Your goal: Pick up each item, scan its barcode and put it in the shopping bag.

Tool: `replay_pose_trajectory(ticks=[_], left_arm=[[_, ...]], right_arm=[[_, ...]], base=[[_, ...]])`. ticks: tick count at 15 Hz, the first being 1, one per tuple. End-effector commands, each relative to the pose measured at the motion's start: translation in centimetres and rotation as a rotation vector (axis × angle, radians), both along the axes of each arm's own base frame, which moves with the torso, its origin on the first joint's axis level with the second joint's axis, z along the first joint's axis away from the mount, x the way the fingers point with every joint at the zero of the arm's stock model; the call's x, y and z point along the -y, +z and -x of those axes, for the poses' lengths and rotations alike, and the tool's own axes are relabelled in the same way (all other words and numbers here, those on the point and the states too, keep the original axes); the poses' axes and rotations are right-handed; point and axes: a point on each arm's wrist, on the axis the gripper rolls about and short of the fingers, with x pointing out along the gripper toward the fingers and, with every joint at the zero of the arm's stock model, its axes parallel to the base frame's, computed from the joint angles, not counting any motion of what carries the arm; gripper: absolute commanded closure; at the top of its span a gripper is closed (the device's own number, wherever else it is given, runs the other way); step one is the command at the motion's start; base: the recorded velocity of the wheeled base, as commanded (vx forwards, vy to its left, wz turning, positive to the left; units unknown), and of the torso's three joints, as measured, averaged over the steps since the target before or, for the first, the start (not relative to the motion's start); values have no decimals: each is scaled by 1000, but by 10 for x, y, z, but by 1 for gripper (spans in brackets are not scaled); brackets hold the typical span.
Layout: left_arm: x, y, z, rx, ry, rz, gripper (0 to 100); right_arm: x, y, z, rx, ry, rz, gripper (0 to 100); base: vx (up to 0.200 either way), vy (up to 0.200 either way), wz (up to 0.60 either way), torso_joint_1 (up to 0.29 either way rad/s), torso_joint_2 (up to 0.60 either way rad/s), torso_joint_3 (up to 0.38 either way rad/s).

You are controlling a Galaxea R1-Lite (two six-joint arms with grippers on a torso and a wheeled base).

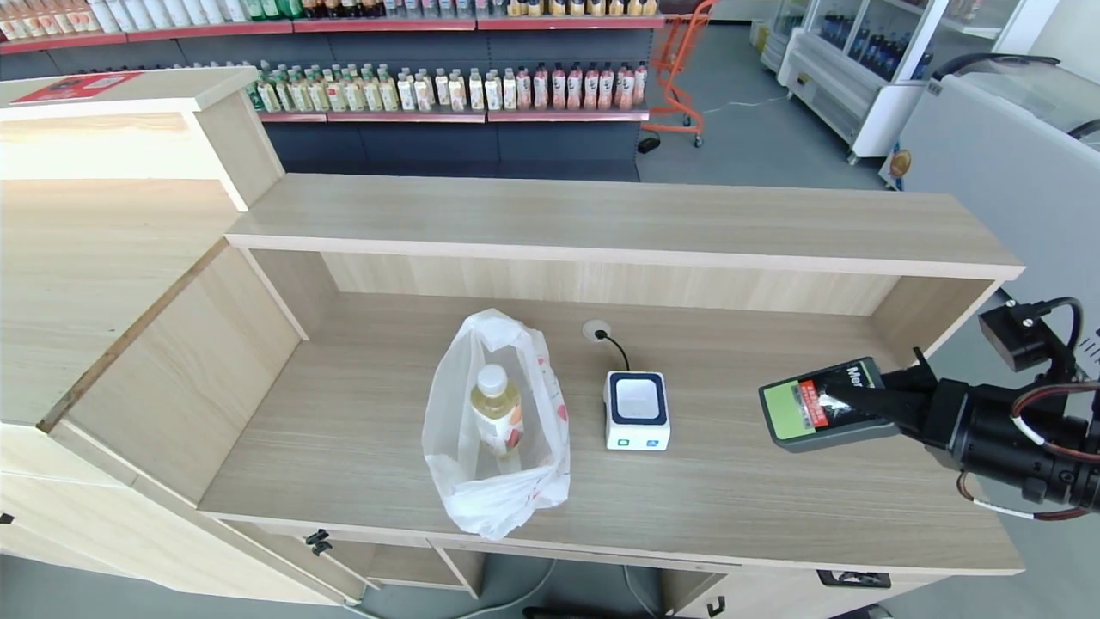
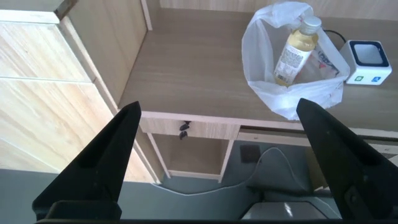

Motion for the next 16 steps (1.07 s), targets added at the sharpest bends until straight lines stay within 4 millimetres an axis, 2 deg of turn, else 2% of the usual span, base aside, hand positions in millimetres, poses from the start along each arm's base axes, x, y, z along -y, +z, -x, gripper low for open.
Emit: replay_pose_trajectory(ticks=[1,3,8,9,11,12,13,16], left_arm=[[0,0,0,0,0,1,0],[0,0,0,0,0,-2,0],[0,0,0,0,0,0,0],[0,0,0,0,0,1,0],[0,0,0,0,0,1,0],[0,0,0,0,0,1,0],[0,0,0,0,0,1,0],[0,0,0,0,0,1,0]], right_arm=[[0,-7,-4,-26,0,5,100],[1,-11,-7,-19,4,46,100],[1,-16,-10,-22,9,72,100],[2,-19,-14,-33,0,77,100],[2,-25,-25,-36,-28,124,100],[2,-37,-38,-52,-56,197,100],[0,-42,-41,-64,-56,216,100],[-29,-57,-53,-81,15,256,100]], base=[[0,0,0,0,0,0],[0,0,0,0,0,0],[200,0,0,-6,1,4],[200,0,0,27,17,-7],[0,0,0,0,0,0],[0,0,0,0,0,0],[0,0,0,0,0,0],[0,0,0,0,0,0]])
